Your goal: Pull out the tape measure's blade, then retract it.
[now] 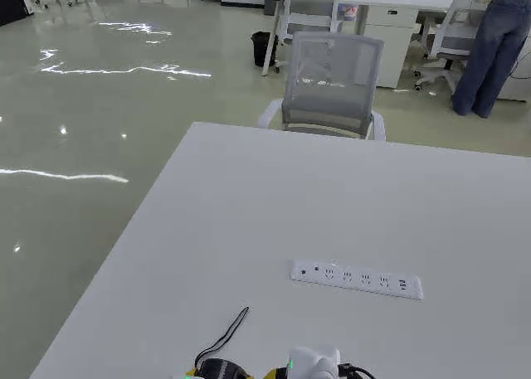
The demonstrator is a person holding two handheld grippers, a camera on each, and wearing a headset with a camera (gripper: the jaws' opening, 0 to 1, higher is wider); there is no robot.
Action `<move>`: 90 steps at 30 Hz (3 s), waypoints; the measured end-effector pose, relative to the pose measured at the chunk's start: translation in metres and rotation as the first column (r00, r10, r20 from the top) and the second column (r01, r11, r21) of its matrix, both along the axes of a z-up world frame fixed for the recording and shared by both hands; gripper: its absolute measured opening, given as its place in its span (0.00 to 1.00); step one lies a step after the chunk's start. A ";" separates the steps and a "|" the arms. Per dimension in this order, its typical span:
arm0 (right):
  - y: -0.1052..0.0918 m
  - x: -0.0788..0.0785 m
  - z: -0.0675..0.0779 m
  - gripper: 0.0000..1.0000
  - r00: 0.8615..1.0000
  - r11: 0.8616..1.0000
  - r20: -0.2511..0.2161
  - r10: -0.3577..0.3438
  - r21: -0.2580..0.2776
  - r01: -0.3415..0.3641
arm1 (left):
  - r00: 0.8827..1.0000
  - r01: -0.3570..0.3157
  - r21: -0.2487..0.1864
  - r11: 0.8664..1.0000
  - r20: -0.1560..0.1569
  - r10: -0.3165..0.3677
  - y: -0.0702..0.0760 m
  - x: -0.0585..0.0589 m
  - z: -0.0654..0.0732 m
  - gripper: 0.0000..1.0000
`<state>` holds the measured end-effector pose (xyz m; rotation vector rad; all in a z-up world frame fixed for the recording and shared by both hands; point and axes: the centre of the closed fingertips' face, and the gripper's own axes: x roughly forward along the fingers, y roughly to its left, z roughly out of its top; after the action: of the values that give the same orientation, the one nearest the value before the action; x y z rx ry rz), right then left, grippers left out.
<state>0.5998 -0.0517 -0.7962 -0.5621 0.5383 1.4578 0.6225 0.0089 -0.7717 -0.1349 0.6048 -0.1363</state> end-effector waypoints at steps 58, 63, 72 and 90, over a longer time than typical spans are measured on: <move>0.004 -0.001 -0.015 0.23 0.998 0.996 0.000 -0.057 -0.062 0.057 | 0.994 0.099 0.094 0.991 -0.046 -0.095 -0.006 -0.006 -0.004 0.61; -0.002 -0.002 -0.011 0.27 0.997 0.995 -0.001 -0.074 -0.068 0.074 | 0.994 0.098 0.092 0.991 -0.065 -0.092 0.000 -0.011 -0.007 0.65; -0.023 -0.010 0.007 0.34 0.988 0.988 -0.018 -0.151 -0.045 0.150 | 0.987 0.156 0.129 0.979 -0.067 -0.149 0.007 -0.022 0.003 0.68; -0.092 -0.025 0.052 0.53 0.933 0.933 -0.008 -0.359 0.026 0.359 | 0.899 0.438 0.120 0.891 -0.024 -0.438 0.000 -0.046 0.017 0.79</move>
<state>0.5748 -0.1437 -0.7440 -0.4137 0.5894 1.1155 0.5762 0.0091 -0.7548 0.1250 0.6310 -0.5378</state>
